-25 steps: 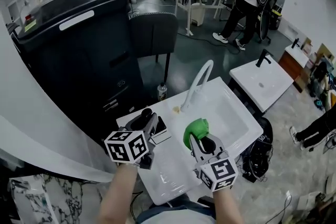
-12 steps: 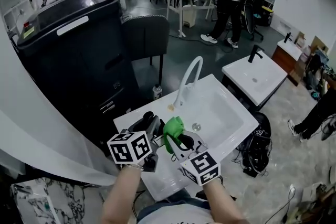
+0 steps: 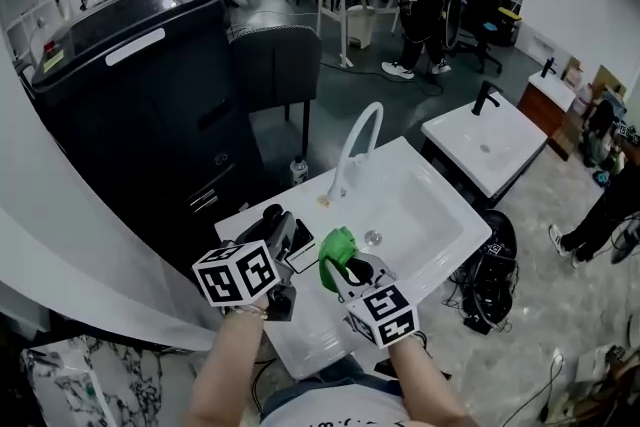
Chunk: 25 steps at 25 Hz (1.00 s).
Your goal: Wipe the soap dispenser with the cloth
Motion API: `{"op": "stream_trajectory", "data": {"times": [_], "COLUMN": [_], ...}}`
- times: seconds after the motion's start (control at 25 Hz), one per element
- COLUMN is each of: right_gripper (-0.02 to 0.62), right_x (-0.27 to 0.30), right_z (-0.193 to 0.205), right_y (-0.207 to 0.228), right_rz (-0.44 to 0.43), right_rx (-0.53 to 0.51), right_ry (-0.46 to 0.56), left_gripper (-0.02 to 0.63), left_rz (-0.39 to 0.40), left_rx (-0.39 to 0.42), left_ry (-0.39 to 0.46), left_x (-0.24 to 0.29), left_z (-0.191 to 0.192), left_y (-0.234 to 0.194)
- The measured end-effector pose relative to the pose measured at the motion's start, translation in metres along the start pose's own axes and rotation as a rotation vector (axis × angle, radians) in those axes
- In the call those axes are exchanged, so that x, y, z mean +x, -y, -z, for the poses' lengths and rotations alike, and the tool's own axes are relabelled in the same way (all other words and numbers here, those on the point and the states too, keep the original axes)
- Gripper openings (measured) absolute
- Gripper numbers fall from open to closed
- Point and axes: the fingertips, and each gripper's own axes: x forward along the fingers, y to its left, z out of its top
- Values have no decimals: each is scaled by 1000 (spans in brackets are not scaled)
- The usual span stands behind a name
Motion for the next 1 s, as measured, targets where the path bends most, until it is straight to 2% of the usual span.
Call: {"op": "stream_trajectory", "data": {"times": [0.12,0.2,0.36,0.44,0.52,0.72,1.0], "right_gripper": [49,49,49,49,49,49,49], "right_x": [-5,-13,-25,-23,-15,-5,-4], "right_z": [-6,-20,-45,-49,-47,-37,-12], "right_y": [-1,-6,-32,-45,-53,-51,-31], "right_rz": [6,-16,-146,-200,-218,-178,-80], "right_rx": [-9,-19,-29,-43,-65,-65,-28], "right_ry": [22,84,195,199,175,129,54], "left_gripper": [106,106,106,106,106,106,106], "left_rz": [5,12,14,20,36,41,24], "left_rx": [-23,-44,-46,-50,-58,-43,-76], "left_ry": [2,1,-11,-22,-35,-42,-11], "left_x": [1,3,8,11,12,10,2], "left_z": [0,1,5,7,10,11,2], "left_y": [-2,-1,4,7,13,20,5]}}
